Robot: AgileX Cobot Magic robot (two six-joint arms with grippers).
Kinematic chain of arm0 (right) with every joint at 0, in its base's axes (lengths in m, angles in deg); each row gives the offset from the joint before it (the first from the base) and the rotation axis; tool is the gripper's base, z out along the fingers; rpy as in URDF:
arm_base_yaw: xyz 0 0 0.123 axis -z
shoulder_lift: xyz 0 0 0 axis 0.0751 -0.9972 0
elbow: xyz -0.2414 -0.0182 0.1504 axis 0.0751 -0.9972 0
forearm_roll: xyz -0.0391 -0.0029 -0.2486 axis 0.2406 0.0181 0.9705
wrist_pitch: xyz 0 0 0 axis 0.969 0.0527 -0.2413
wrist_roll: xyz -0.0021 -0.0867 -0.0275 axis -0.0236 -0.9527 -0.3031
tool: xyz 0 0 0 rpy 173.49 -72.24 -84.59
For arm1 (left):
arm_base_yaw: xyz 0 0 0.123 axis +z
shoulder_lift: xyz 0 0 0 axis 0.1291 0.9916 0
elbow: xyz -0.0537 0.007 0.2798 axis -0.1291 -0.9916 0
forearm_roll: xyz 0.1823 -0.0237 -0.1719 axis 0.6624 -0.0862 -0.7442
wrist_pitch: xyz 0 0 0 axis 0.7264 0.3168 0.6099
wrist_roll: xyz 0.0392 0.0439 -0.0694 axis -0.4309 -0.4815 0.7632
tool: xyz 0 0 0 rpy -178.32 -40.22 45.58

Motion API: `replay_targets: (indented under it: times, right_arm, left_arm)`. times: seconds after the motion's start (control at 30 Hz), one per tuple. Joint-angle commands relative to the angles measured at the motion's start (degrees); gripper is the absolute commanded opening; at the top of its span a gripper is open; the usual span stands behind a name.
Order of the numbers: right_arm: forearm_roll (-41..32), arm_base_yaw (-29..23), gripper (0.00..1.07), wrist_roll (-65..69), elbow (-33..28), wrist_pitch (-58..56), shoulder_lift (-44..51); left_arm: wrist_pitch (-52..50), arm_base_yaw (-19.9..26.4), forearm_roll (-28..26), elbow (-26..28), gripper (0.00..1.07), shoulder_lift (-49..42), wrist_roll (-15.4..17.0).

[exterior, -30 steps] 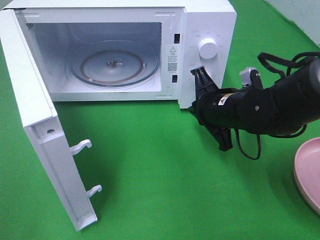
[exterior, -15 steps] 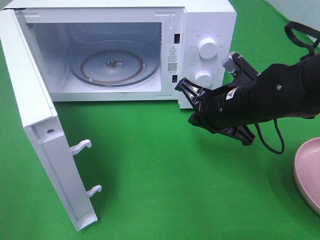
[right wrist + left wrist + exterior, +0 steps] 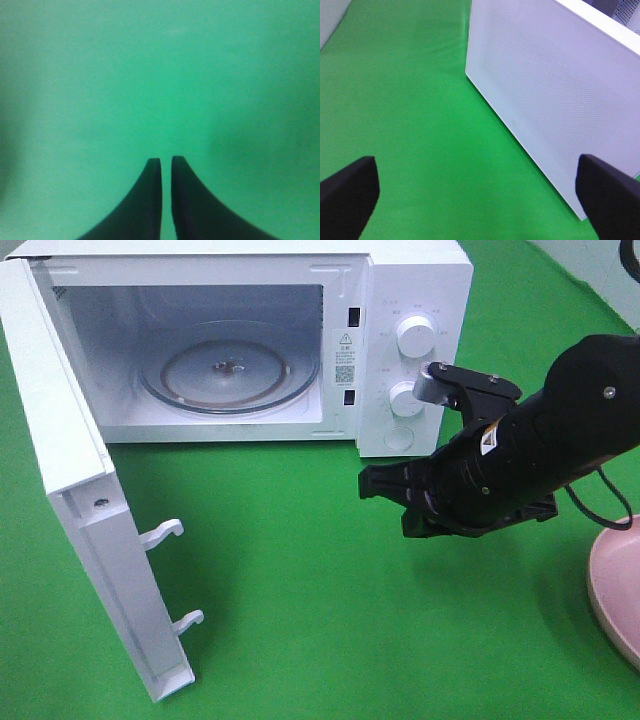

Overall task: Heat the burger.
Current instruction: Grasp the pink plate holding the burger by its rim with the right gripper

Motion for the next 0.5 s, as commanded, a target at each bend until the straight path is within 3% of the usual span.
replay_targets:
  times: [0.03, 0.3, 0.5]
  right_arm:
    - [4.7, 0.34, 0.09, -0.92, 0.06, -4.98, 1.66]
    - [13.69, 0.34, 0.11, -0.92, 0.06, -17.59, 5.9]
    - [16.56, 0.86, 0.12, -1.15, 0.06, -22.8, 7.68]
  left_arm:
    - [-0.46, -0.17, -0.06, -0.23, 1.0, -0.92, -0.06]
    - [-0.46, -0.17, -0.06, -0.23, 1.0, -0.92, -0.06]
    - [-0.46, -0.17, -0.06, -0.23, 1.0, -0.92, -0.06]
